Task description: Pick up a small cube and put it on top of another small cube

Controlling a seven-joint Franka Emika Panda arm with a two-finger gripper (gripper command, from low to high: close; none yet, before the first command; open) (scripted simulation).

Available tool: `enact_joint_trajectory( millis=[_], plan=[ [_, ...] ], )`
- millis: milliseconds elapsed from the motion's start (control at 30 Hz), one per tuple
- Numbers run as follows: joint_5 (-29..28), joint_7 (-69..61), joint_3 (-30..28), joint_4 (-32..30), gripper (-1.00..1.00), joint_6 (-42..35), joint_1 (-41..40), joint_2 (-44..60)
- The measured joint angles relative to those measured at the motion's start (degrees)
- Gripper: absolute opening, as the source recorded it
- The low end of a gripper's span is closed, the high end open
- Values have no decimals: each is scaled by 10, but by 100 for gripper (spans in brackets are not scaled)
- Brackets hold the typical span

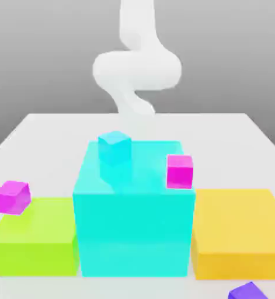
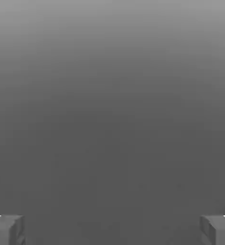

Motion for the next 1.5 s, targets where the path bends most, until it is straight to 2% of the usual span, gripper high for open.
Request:
enact_joint_trajectory(
  millis=[633,1000,1133,1167,1367,1500],
  plan=[
    [-47,8,76,47,0,89,46,398],
    [-78,15,95,74,0,140,91,627],
    [-96,27,82,89,0,191,108,710],
    [-101,30,77,93,-100,205,111,728],
    [-102,31,75,95,-100,212,113,737],
    [-88,21,90,83,-100,169,102,682]
  ],
)
